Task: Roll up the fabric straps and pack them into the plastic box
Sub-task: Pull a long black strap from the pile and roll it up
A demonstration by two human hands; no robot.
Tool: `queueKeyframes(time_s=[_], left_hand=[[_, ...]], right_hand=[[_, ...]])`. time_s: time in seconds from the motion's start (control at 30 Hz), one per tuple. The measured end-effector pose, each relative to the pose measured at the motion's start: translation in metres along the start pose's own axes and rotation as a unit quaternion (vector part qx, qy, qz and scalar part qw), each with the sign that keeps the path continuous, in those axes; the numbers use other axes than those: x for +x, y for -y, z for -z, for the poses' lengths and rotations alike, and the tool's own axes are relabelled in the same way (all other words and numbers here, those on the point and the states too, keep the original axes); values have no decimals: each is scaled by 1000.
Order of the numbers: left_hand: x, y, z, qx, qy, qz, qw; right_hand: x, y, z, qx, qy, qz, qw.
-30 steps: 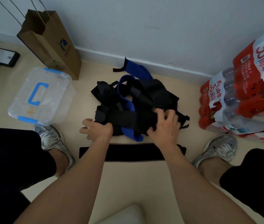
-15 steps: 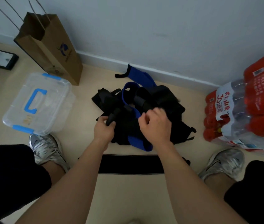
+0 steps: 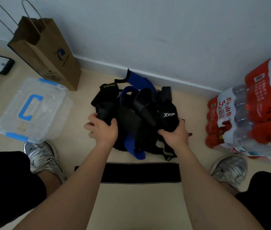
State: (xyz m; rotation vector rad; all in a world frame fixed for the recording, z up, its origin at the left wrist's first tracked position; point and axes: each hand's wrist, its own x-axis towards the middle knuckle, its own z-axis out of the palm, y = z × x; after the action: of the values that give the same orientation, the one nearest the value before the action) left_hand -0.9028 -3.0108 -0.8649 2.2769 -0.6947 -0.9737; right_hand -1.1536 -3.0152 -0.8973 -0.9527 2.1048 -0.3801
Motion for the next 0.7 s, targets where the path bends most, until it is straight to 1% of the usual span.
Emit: queueKeyframes(time_s=[0.07, 0.13, 0.2, 0.23, 0.3, 0.37, 0.47, 0.53, 0.6, 0.63, 0.7], left_hand=[[-6, 9, -4, 12, 40, 36, 998], [-10, 15, -7, -12, 107, 47, 993], [-11, 16, -9, -2, 155, 42, 987], [-12, 15, -11, 11, 166, 35, 985], [-15, 11, -13, 23, 180, 24, 983], [-17, 10, -13, -6, 215, 7, 977], [-18, 10, -10, -47, 286, 2, 957], [-18, 5, -9, -69, 292, 16, 954], [-18, -5, -8, -126, 279, 73, 949], [-17, -9, -7, -166, 274, 111, 941], [-12, -13, -5, -247, 280, 152, 915]], right_hand=[[-3, 11, -3, 10, -24, 35, 999], [-5, 21, -1, 82, -60, 51, 993], [-5, 31, 5, 171, -98, 33, 980], [-5, 37, 9, 205, -111, 21, 972], [-3, 48, 18, 242, -126, 16, 962], [-2, 57, 27, 265, -137, 27, 954], [-5, 74, 37, 280, -133, 50, 949], [-10, 89, 38, 278, -122, 75, 950], [-21, 104, 32, 234, -108, 124, 958], [-28, 109, 25, 208, -86, 158, 961], [-45, 109, 6, 147, -4, 234, 961]])
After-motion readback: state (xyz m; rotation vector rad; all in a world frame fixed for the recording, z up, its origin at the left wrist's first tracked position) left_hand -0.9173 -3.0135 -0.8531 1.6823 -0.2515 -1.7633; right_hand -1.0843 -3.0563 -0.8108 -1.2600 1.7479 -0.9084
